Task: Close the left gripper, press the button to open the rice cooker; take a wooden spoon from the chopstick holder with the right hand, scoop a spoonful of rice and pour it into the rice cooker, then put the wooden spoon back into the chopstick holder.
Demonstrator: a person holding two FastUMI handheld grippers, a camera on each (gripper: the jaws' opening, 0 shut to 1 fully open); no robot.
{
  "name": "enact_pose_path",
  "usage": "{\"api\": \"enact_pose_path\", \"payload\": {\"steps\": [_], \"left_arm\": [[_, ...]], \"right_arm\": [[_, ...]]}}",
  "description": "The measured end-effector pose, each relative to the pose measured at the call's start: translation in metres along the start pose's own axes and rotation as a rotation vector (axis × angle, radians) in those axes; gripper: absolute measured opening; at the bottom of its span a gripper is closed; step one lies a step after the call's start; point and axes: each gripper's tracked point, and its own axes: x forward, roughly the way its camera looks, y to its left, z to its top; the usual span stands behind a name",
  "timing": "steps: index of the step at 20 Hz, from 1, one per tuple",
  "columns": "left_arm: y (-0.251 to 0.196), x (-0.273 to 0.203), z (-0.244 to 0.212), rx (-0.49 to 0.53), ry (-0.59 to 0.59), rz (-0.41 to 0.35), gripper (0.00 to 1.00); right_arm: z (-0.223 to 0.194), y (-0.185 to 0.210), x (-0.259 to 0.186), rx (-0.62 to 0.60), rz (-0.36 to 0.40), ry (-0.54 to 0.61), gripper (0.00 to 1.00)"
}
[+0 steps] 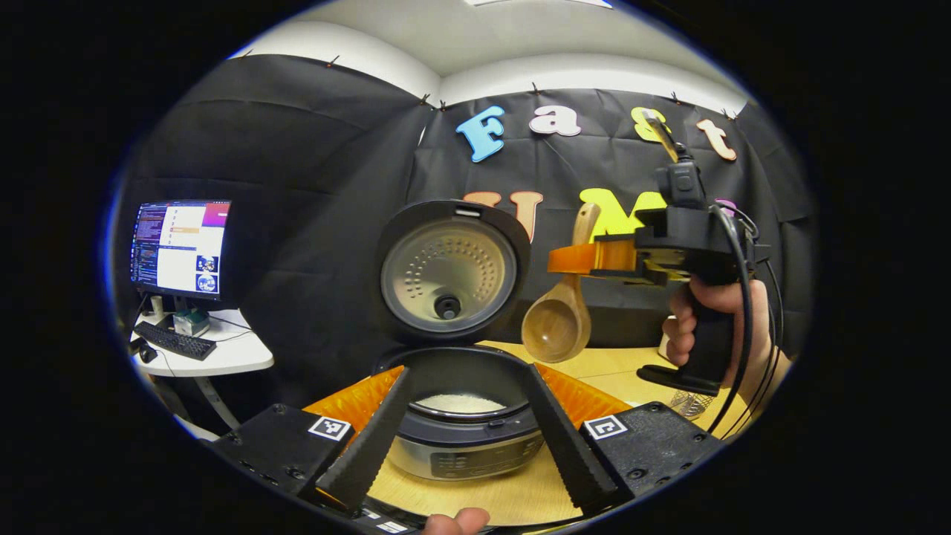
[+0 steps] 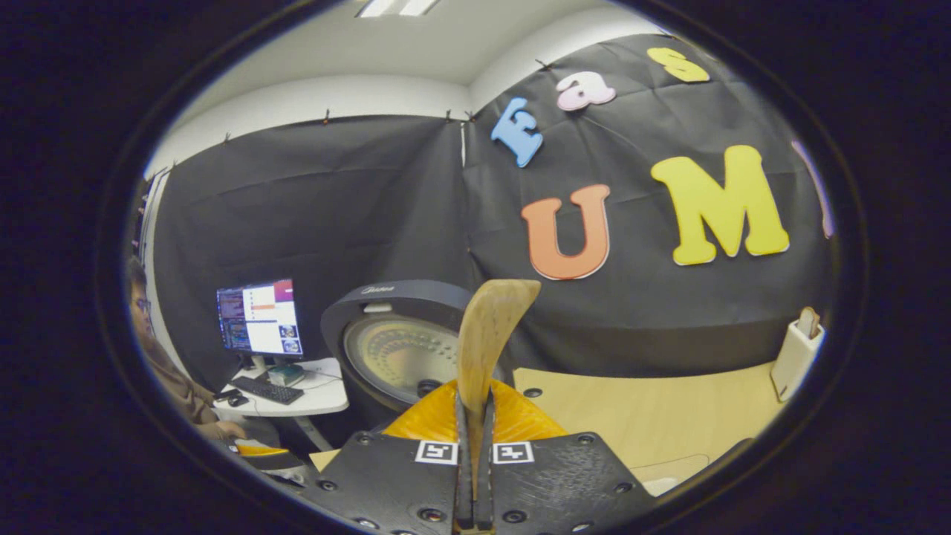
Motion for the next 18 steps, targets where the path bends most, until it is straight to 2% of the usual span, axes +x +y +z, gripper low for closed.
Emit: {"api": "enact_pose_path", "payload": {"steps": [5, 6, 7, 8, 9, 10, 15, 18], "left_arm": [[-0.028, 0.001, 0.002, 0.020, -0.004, -0.032, 0.98], [-0.032, 0.002, 0.003, 0.026, -0.008, -0.036, 0.89], [-0.036, 0.002, 0.003, 0.031, -0.005, -0.036, 0.89], [-0.039, 0.002, 0.002, 0.035, -0.005, -0.038, 0.98], [-0.042, 0.002, 0.002, 0.037, -0.005, -0.042, 0.89], [-0.046, 0.002, 0.003, 0.038, -0.008, -0.045, 0.98], [-0.060, 0.004, 0.002, 0.049, -0.008, -0.065, 0.98], [-0.066, 0.004, 0.001, 0.064, -0.008, -0.071, 0.98]], "right_arm": [[0.010, -0.072, -0.051, 0.086, -0.106, -0.043, 0.02], [0.011, -0.090, -0.065, 0.089, -0.137, -0.054, 0.02], [0.012, -0.107, -0.080, 0.094, -0.169, -0.064, 0.02], [0.013, -0.127, -0.094, 0.105, -0.204, -0.072, 0.02], [0.014, -0.147, -0.108, 0.117, -0.243, -0.076, 0.02], [0.016, -0.167, -0.123, 0.131, -0.283, -0.086, 0.02], [0.025, -0.262, -0.198, 0.174, -0.494, -0.162, 0.02], [0.009, -0.296, -0.223, 0.200, -0.574, -0.159, 0.02]]}}
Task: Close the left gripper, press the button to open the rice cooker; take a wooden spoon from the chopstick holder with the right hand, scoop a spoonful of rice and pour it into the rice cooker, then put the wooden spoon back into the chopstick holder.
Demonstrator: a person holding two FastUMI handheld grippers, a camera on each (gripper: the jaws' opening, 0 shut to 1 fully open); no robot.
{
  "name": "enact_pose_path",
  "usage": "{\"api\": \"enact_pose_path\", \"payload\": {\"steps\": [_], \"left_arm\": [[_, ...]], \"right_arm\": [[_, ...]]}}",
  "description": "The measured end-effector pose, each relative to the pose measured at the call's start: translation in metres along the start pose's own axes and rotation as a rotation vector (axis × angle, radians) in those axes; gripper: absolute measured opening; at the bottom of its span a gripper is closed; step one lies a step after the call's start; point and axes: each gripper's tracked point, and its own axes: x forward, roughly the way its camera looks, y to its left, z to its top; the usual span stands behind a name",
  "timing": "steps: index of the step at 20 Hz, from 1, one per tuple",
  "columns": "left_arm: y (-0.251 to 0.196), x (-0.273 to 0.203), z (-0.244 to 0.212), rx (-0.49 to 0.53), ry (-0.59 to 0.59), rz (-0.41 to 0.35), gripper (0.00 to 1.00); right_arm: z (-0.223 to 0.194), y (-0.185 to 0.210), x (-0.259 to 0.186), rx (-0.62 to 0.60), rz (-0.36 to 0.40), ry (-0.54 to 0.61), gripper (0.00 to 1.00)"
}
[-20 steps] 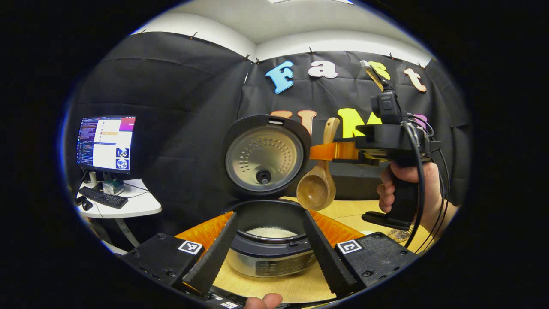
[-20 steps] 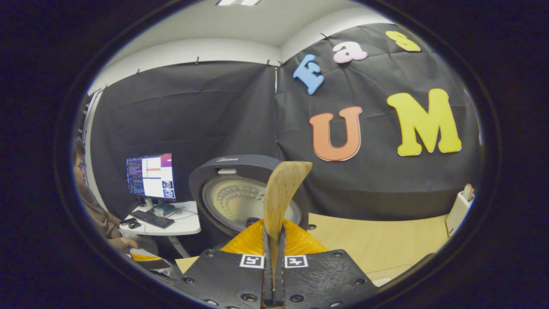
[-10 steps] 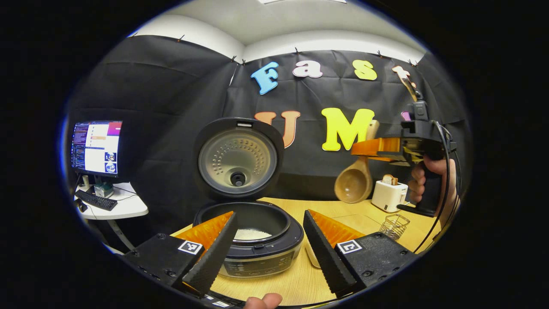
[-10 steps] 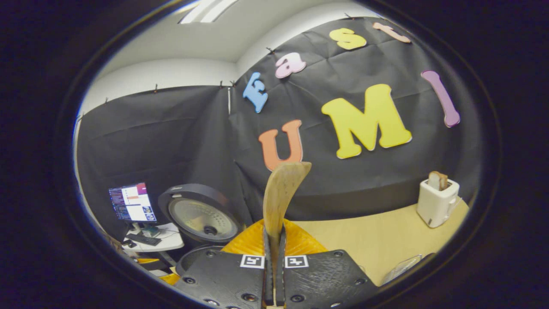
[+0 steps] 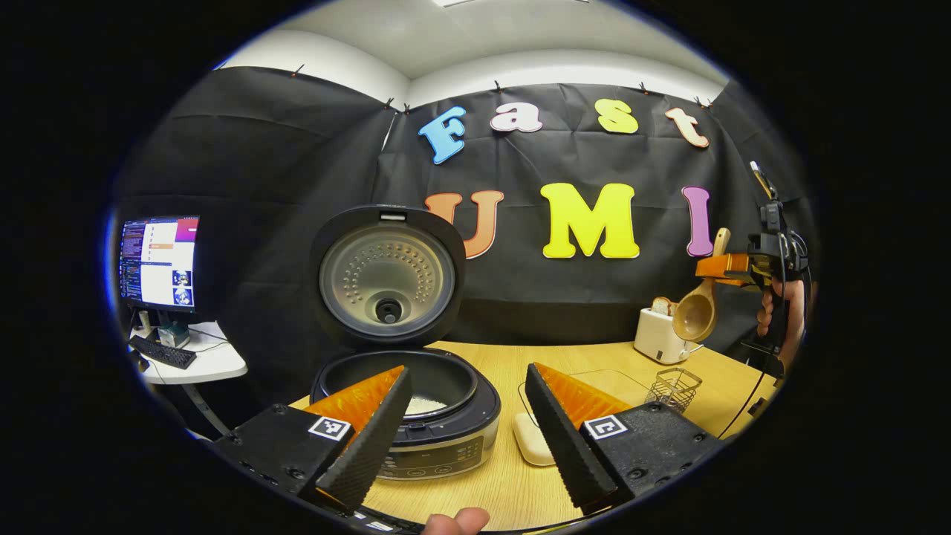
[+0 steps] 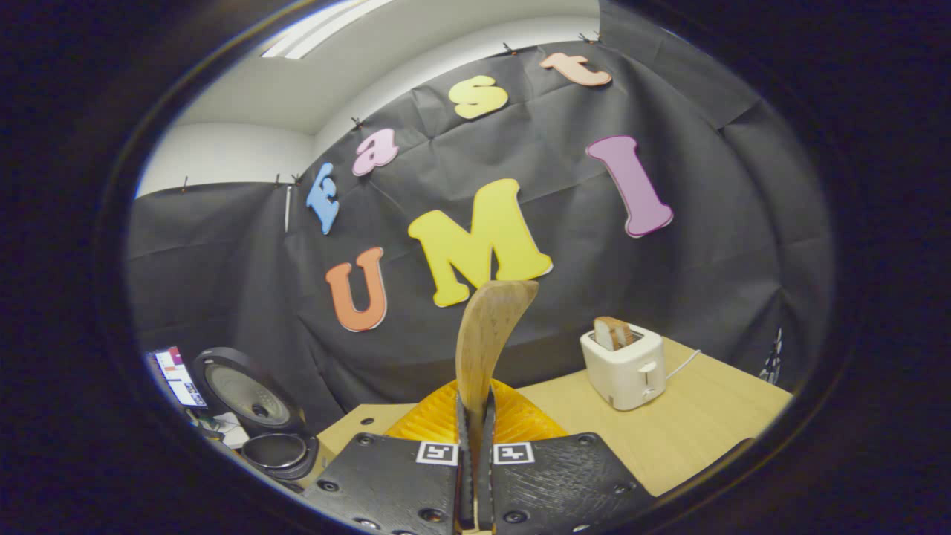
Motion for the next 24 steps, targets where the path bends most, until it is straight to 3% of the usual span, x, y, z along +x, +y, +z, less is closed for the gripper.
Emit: {"api": "enact_pose_path", "payload": {"steps": [7, 16, 24], "left_arm": [[-0.009, -0.002, 0.003, 0.018, -0.008, -0.018, 0.98], [0.002, -0.005, 0.008, 0.002, -0.017, -0.004, 0.98], [0.002, -0.006, 0.007, 0.000, -0.009, -0.007, 0.98]], "right_arm": [[-0.048, -0.057, 0.014, 0.013, -0.104, 0.063, 0.02], [-0.098, -0.071, 0.028, -0.077, -0.151, 0.082, 0.03], [-0.131, -0.073, 0.029, -0.070, -0.150, 0.112, 0.03]]}}
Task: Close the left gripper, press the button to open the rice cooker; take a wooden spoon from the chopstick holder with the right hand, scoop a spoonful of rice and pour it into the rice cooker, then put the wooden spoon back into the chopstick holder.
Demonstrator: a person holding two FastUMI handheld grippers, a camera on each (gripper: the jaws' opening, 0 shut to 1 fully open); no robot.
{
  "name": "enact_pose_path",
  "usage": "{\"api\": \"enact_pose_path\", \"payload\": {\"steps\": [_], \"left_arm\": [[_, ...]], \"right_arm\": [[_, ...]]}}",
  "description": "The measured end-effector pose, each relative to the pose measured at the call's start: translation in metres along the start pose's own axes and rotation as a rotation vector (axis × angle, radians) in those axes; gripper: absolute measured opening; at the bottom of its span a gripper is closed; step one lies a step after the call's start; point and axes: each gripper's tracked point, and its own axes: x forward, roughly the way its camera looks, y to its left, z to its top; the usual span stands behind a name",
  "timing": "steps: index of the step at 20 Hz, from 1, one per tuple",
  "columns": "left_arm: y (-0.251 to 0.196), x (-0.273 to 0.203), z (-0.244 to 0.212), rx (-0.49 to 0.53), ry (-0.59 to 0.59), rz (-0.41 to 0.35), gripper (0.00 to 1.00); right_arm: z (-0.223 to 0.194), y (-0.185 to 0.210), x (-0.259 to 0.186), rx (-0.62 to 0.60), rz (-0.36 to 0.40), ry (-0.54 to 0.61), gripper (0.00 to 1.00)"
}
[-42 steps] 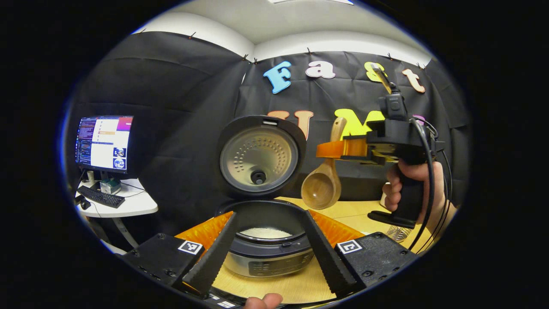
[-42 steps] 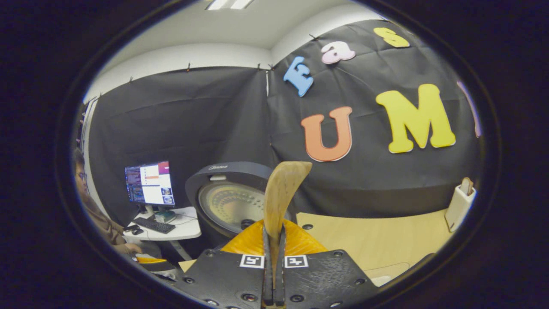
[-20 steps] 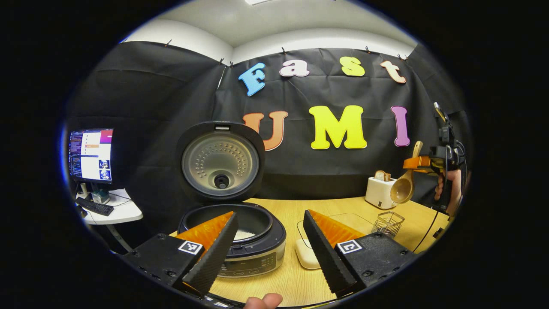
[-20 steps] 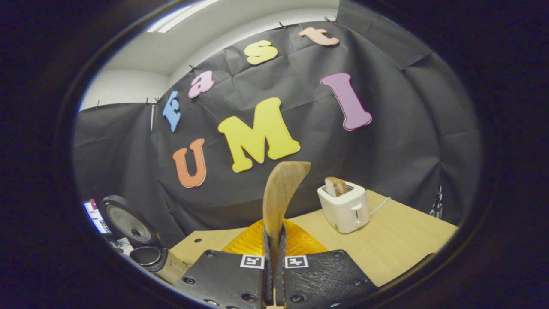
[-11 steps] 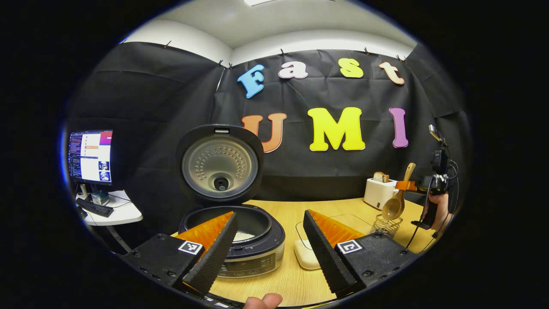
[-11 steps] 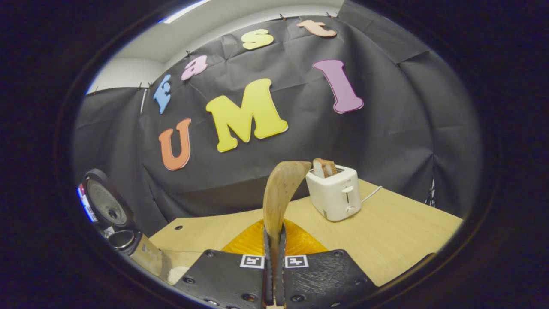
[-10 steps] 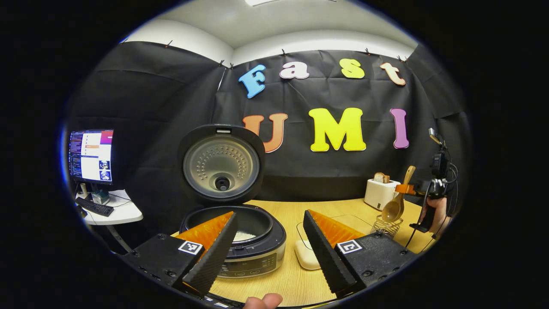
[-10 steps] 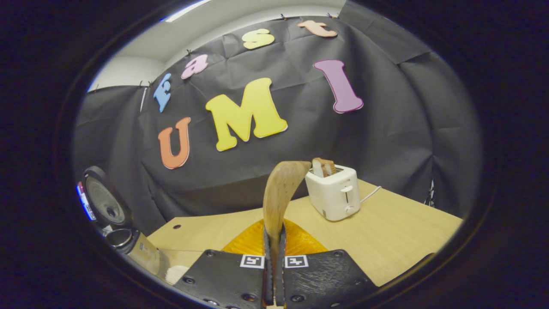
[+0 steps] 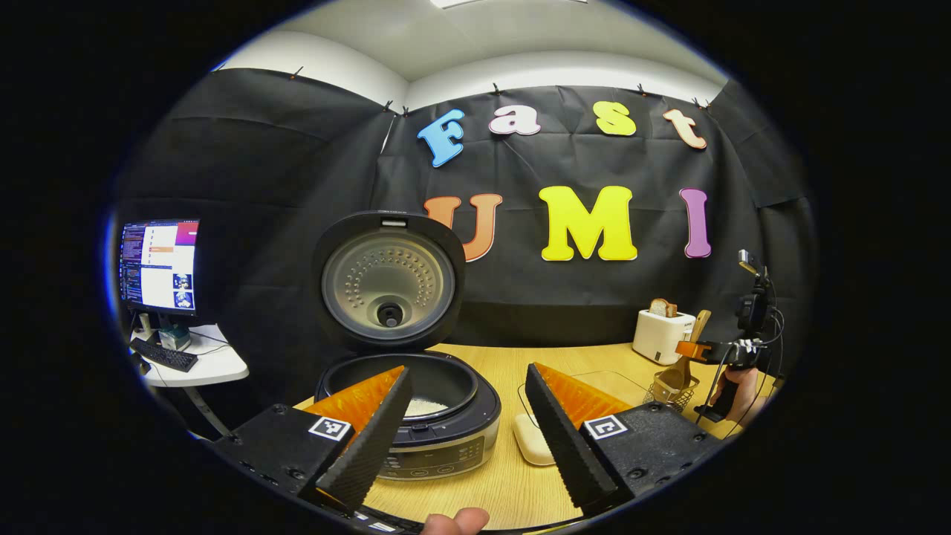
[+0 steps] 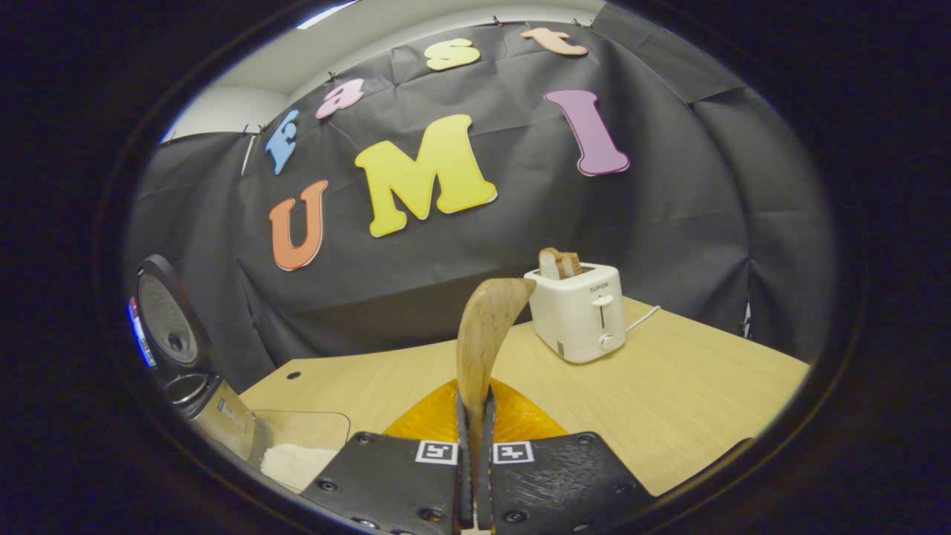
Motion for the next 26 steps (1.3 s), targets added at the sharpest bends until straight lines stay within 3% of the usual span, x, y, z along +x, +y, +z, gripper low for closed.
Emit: {"api": "enact_pose_path", "payload": {"steps": [5, 12, 14, 17, 18, 20, 21, 23, 24, 25, 26], "left_arm": [[0.000, -0.001, 0.003, -0.032, -0.010, -0.014, 0.98], [0.002, -0.002, 0.003, -0.042, -0.009, -0.007, 0.98], [0.001, -0.003, 0.005, -0.043, -0.011, -0.007, 0.98], [-0.002, -0.004, 0.007, -0.046, -0.017, -0.011, 0.98], [-0.002, -0.004, 0.008, -0.046, -0.018, -0.011, 0.98], [-0.005, -0.004, 0.009, -0.046, -0.021, -0.013, 0.98], [-0.006, -0.004, 0.009, -0.047, -0.022, -0.014, 0.98], [-0.010, -0.003, 0.010, -0.052, -0.026, -0.019, 0.98], [-0.011, -0.003, 0.009, -0.054, -0.024, -0.019, 0.98], [-0.013, -0.002, 0.008, -0.052, -0.018, -0.018, 0.98], [-0.014, -0.003, 0.007, -0.049, -0.012, -0.013, 0.98]], "right_arm": [[-0.009, 0.004, -0.001, -0.051, 0.000, -0.016, 0.03], [-0.001, 0.004, -0.008, -0.089, 0.006, -0.046, 0.11], [0.003, 0.004, -0.013, -0.097, 0.012, -0.062, 0.19], [0.002, -0.004, -0.014, -0.108, 0.009, -0.042, 0.68], [-0.001, -0.007, -0.015, -0.105, 0.012, -0.029, 0.78], [-0.008, -0.016, -0.016, -0.102, 0.000, 0.002, 0.88], [-0.011, -0.017, -0.019, -0.102, 0.004, 0.013, 0.84], [-0.017, -0.020, -0.026, -0.111, 0.005, 0.024, 1.00], [-0.017, -0.019, -0.031, -0.119, 0.007, 0.024, 0.88], [-0.016, -0.020, -0.036, -0.130, 0.007, 0.018, 0.95], [-0.016, -0.022, -0.041, -0.148, 0.007, 0.015, 0.95]]}}
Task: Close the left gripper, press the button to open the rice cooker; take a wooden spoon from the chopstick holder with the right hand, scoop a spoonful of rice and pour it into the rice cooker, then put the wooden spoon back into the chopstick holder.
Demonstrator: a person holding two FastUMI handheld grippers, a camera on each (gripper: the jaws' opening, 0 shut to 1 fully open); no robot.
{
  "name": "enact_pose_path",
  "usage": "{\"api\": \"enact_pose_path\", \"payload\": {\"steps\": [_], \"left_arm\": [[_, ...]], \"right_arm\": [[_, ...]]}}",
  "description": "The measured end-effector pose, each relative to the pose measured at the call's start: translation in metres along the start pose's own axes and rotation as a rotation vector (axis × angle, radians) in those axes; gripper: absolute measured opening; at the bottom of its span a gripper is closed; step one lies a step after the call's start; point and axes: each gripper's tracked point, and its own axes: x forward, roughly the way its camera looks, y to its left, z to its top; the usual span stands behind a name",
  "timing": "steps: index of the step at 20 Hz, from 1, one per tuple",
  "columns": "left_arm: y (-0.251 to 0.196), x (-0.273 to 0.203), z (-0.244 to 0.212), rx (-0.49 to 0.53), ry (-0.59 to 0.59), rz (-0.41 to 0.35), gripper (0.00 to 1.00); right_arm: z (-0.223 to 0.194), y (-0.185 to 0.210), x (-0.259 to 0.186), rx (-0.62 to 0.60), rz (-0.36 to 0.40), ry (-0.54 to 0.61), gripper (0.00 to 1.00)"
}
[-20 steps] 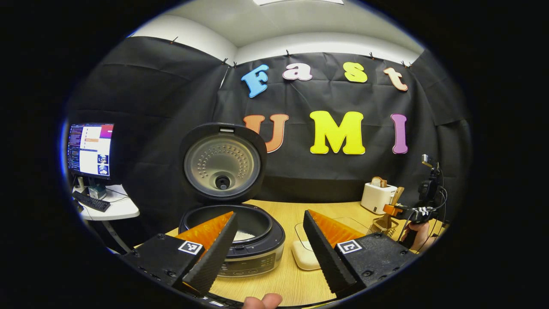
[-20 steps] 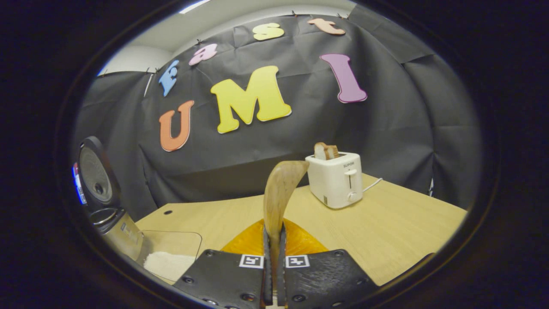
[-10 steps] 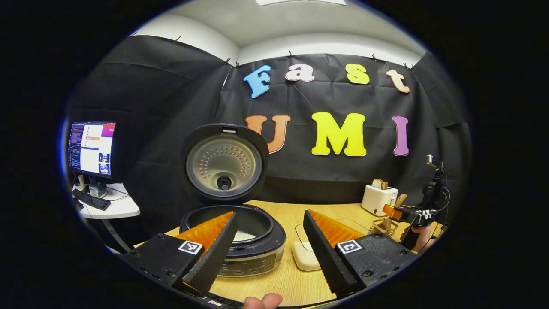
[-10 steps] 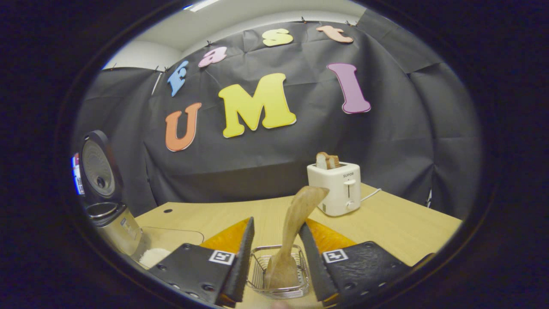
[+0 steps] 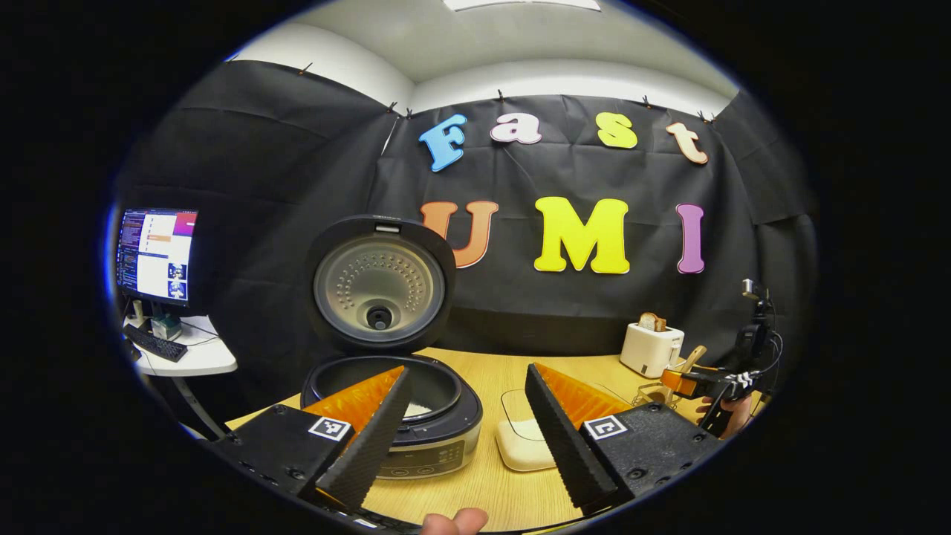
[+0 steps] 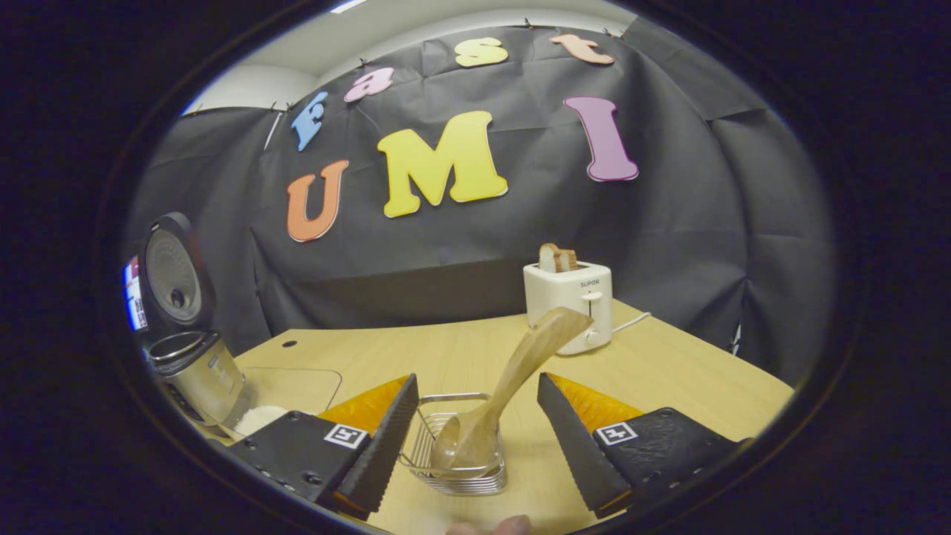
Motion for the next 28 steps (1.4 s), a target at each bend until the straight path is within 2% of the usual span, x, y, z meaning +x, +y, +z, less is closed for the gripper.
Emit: {"api": "enact_pose_path", "payload": {"steps": [4, 5, 6, 8, 9, 14, 15, 17, 18, 21, 22, 23, 24, 25, 26, 28], "left_arm": [[-0.005, -0.007, 0.010, 0.009, -0.021, 0.041, 0.98], [-0.006, -0.010, 0.014, 0.014, -0.033, 0.059, 0.98], [-0.006, -0.012, 0.017, 0.018, -0.045, 0.076, 0.98], [-0.009, -0.014, 0.019, 0.032, -0.020, 0.095, 0.97], [-0.011, -0.016, 0.027, 0.043, -0.021, 0.104, 0.98], [-0.003, -0.009, 0.083, 0.088, -0.076, 0.170, 0.98], [0.003, -0.007, 0.092, 0.092, -0.079, 0.193, 0.97], [0.008, 0.004, 0.114, 0.093, -0.097, 0.223, 0.97], [0.008, 0.011, 0.122, 0.099, -0.100, 0.223, 0.97], [0.017, 0.035, 0.149, 0.142, -0.081, 0.255, 0.98], [0.021, 0.044, 0.159, 0.155, -0.083, 0.265, 0.97], [0.021, 0.054, 0.167, 0.159, -0.081, 0.265, 0.97], [0.024, 0.065, 0.175, 0.157, -0.076, 0.274, 0.98], [0.031, 0.075, 0.180, 0.151, -0.065, 0.282, 0.89], [0.039, 0.084, 0.188, 0.157, -0.057, 0.307, 0.98], [0.060, 0.102, 0.201, 0.176, -0.048, 0.355, 0.99]], "right_arm": [[-0.011, -0.006, -0.036, -0.081, 0.024, 0.006, 0.96], [-0.013, -0.005, -0.043, -0.087, 0.037, 0.011, 0.91], [-0.016, -0.003, -0.050, -0.097, 0.050, 0.021, 0.92], [-0.016, 0.001, -0.061, -0.122, 0.082, 0.024, 0.92], [-0.013, 0.004, -0.065, -0.121, 0.096, 0.017, 0.96], [-0.009, 0.025, -0.086, -0.112, 0.194, -0.011, 0.96], [-0.011, 0.031, -0.090, -0.111, 0.225, -0.002, 0.92], [-0.015, 0.036, -0.095, -0.121, 0.263, 0.012, 0.95], [-0.013, 0.037, -0.097, -0.123, 0.278, 0.010, 0.92], [-0.006, 0.044, -0.101, -0.127, 0.315, -0.002, 0.92], [-0.006, 0.048, -0.102, -0.128, 0.326, -0.003, 1.00], [-0.003, 0.051, -0.103, -0.127, 0.341, -0.010, 0.92], [0.000, 0.054, -0.104, -0.121, 0.352, -0.018, 0.91], [0.002, 0.055, -0.104, -0.118, 0.357, -0.027, 1.00], [0.004, 0.056, -0.103, -0.119, 0.357, -0.037, 0.92], [0.007, 0.059, -0.103, -0.131, 0.366, -0.051, 0.92]]}}
